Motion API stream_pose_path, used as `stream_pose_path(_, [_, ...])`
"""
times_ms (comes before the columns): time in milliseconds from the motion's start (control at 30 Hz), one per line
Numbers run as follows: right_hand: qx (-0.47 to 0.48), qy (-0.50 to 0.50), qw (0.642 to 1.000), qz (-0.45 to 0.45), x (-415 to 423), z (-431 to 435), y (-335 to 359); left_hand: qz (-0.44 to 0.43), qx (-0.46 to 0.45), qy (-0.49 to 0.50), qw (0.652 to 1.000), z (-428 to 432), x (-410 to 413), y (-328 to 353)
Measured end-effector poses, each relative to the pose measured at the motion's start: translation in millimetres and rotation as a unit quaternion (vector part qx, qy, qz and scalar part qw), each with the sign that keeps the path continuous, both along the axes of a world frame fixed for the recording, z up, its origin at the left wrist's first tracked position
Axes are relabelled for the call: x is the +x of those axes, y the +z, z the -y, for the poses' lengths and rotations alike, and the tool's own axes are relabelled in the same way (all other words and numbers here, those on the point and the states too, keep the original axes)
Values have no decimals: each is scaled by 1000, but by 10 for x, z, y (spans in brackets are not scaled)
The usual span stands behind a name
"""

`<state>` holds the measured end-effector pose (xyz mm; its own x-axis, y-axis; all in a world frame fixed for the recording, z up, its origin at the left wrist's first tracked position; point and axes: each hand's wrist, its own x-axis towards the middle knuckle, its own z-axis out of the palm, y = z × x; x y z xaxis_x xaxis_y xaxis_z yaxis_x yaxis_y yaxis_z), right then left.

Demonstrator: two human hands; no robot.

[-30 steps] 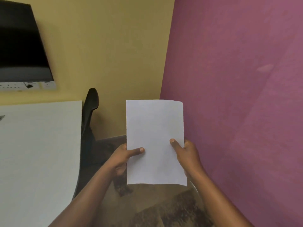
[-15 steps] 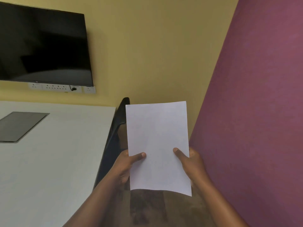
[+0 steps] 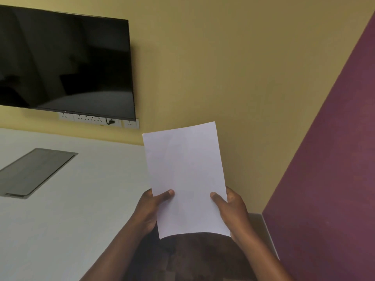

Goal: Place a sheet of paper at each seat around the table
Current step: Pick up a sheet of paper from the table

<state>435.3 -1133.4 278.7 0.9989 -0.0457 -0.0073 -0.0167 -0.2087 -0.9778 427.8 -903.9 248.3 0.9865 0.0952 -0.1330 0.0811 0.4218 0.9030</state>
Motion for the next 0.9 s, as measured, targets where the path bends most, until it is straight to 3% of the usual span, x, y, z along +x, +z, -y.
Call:
stream_pose_path(500, [-70,180,981,5,2307,-581,-161,-26,-94,202,975,-503,1544,-282])
stream_pose_path(900, [-170,285,943,3,3640,-2132,-485,-140,-68,345,926,-1705,2047,-760])
